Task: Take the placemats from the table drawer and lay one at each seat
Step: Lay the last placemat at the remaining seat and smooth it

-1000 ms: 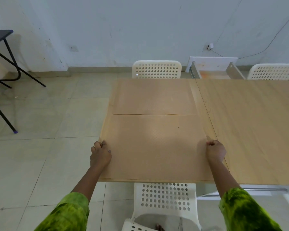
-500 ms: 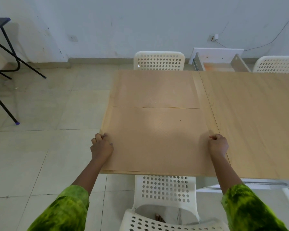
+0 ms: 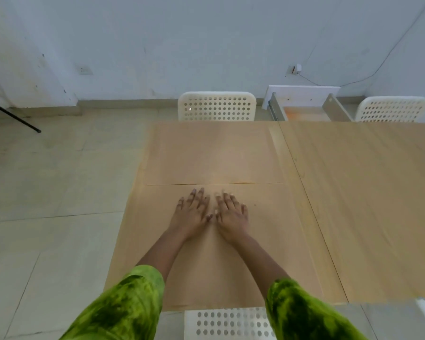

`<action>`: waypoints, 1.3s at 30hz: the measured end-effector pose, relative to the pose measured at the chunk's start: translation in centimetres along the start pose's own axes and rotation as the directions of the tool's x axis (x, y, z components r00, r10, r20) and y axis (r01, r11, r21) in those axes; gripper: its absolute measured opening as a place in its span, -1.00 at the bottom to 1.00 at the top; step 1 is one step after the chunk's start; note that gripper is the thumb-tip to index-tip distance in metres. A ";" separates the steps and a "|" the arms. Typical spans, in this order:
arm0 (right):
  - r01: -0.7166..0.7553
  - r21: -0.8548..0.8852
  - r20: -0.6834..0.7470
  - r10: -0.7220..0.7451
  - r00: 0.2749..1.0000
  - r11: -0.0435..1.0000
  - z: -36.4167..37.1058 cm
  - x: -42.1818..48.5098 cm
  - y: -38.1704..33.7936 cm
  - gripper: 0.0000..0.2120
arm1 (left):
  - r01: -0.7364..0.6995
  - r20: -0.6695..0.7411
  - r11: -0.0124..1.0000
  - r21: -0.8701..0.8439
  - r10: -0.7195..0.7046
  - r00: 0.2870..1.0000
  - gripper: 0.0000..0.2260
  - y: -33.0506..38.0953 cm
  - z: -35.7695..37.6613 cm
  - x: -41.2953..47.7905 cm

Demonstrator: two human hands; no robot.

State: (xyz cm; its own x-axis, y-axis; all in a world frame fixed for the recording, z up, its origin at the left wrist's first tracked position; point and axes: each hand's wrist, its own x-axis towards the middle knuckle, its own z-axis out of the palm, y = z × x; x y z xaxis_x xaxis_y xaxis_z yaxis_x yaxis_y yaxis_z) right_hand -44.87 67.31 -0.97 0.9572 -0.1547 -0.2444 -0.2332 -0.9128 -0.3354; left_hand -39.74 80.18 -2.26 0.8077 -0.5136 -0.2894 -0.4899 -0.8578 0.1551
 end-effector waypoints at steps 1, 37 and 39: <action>0.016 -0.015 0.016 -0.016 1.000 1.000 0.3 0.2 0.4 -0.49 | -0.008 -0.003 1.000 0.004 0.008 1.000 -0.24 -0.1 0.5 0.1; 0.017 -0.158 -0.064 -0.027 0.998 0.987 5.2 -11.1 5.0 -0.24 | 0.132 -0.211 0.991 -0.009 -0.131 0.969 -0.34 0.1 7.0 -11.5; -0.025 -0.144 -0.081 0.013 0.997 0.989 4.5 -11.2 6.4 -0.20 | 0.185 -0.231 0.982 -0.045 -0.190 0.954 -0.30 -1.6 7.0 -11.7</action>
State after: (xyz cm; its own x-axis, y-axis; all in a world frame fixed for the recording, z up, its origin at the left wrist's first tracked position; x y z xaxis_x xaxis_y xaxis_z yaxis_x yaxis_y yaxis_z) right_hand -57.85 64.90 -4.46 0.9648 -0.1966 -0.1744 -0.2294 -0.9537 -0.1944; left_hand -50.76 87.65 -5.72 0.9396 -0.3310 -0.0877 -0.3171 -0.9377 0.1417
